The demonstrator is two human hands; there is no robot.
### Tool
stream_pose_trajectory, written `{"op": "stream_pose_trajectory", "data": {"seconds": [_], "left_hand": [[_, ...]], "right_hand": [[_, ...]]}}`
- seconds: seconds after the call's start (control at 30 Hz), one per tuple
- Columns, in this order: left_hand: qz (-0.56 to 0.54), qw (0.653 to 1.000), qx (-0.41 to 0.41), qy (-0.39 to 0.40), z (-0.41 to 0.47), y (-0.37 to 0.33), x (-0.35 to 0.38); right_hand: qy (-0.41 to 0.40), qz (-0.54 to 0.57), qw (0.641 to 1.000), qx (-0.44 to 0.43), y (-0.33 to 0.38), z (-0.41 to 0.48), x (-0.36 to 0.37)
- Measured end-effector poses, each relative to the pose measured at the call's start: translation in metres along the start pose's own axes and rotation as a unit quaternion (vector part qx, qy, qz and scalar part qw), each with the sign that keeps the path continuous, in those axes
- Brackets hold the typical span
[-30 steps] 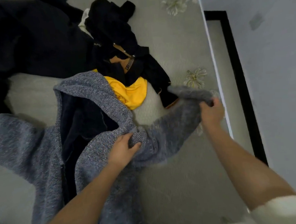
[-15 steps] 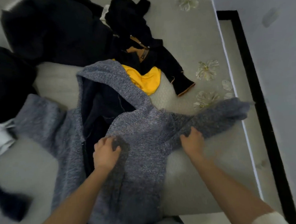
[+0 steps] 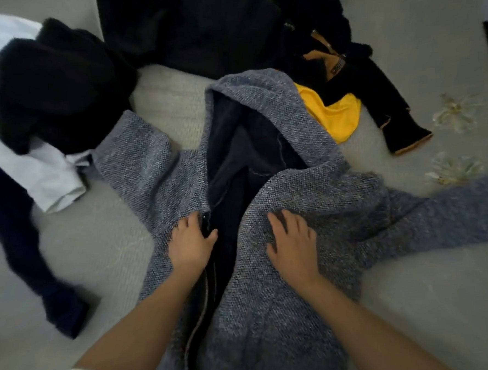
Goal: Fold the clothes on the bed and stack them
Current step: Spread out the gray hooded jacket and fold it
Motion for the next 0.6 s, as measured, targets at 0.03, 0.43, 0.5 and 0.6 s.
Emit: {"op": "stream_pose_trajectory", "data": {"seconds": [0.03, 0.43, 0.5, 0.6], "left_hand": [[0.025, 1.0, -0.001, 0.004, 0.003, -0.001, 0.0], [-0.048, 0.996, 0.074, 0.013, 0.007, 0.036, -0.025], [-0.051, 0.992, 0.113, -0.009, 0.009, 0.034, -0.024], [-0.075, 0.988, 0.132, -0.023, 0.017, 0.021, -0.022]], "right_hand": [[0.002, -0.031, 0.999, -0.024, 0.004, 0.004, 0.0], [-0.085, -0.181, 0.975, -0.095, -0.033, -0.041, 0.017], [-0.104, -0.196, 0.971, -0.094, -0.058, -0.06, 0.039], [-0.098, -0.191, 0.968, -0.128, -0.074, -0.074, 0.05]]}}
Point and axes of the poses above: each hand's wrist, its own z-axis towards the middle knuckle, its own x-axis out of the palm, y = z × x, the point moved 1 cm from there along z, towards the middle knuckle, and after that the axes turned 13 degrees about y, right-handed, at the moved point
